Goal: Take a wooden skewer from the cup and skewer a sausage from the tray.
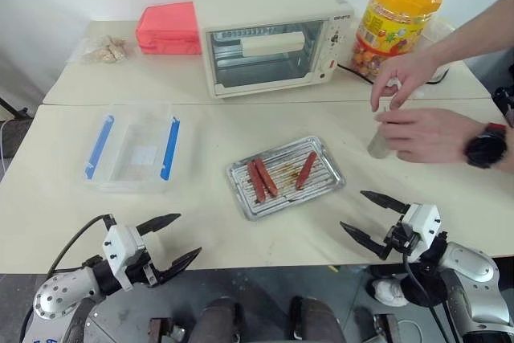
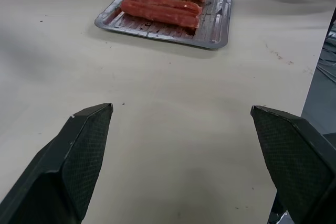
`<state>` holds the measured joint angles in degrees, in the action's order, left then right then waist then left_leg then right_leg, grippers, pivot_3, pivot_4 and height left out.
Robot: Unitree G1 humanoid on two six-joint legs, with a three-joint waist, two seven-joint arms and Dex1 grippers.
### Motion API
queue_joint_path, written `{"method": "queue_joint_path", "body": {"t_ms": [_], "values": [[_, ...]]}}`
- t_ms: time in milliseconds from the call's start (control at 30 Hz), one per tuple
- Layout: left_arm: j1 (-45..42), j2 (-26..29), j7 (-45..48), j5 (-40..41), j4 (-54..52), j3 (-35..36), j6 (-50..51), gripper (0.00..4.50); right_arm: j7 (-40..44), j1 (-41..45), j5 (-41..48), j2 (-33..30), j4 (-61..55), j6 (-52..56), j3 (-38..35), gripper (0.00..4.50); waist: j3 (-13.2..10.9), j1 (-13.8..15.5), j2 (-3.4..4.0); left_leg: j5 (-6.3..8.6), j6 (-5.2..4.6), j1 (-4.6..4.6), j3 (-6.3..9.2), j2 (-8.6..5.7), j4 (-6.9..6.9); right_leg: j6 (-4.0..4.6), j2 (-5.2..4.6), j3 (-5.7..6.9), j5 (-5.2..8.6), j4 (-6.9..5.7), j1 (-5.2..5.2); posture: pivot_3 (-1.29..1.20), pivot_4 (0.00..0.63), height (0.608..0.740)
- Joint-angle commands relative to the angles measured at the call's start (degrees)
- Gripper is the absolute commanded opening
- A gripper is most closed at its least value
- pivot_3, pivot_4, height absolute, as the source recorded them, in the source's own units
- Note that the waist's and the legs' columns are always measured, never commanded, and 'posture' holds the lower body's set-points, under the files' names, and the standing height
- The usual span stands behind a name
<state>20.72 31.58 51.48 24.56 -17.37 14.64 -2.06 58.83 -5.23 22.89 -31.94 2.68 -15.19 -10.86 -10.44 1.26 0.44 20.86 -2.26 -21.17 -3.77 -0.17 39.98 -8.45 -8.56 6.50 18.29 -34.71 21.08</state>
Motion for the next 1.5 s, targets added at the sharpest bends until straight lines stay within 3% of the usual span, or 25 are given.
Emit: {"method": "queue_joint_path", "body": {"t_ms": [33,1167,1500], "values": [[0.5,0.6,0.2,0.7,-0.8,1.4,-0.9,4.47,-0.2,-0.7,0.9,-0.3,-1.1,-0.5,-1.2,4.5,0.0,0.0,0.0,0.0,0.0,0.0,0.0,0.0,0.0,0.0,0.0,0.0,0.0,0.0,0.0,0.0,0.15,0.74],[-1.7,0.5,-1.0,2.3,-0.6,0.8,1.6,4.47,-0.4,-3.4,1.5,-0.7,-1.6,-2.0,-2.7,4.5,0.0,0.0,0.0,0.0,0.0,0.01,0.0,0.0,0.0,0.0,0.0,0.0,0.0,0.0,-0.01,0.0,0.15,0.74],[2.0,3.8,-0.4,3.5,-1.9,7.2,3.8,4.47,3.0,-5.4,3.2,-3.2,-4.4,-3.0,-3.6,4.5,0.0,0.0,0.0,0.0,0.0,0.01,0.0,0.01,-0.01,0.0,0.0,-0.01,0.0,0.02,0.0,0.0,0.15,0.74]]}}
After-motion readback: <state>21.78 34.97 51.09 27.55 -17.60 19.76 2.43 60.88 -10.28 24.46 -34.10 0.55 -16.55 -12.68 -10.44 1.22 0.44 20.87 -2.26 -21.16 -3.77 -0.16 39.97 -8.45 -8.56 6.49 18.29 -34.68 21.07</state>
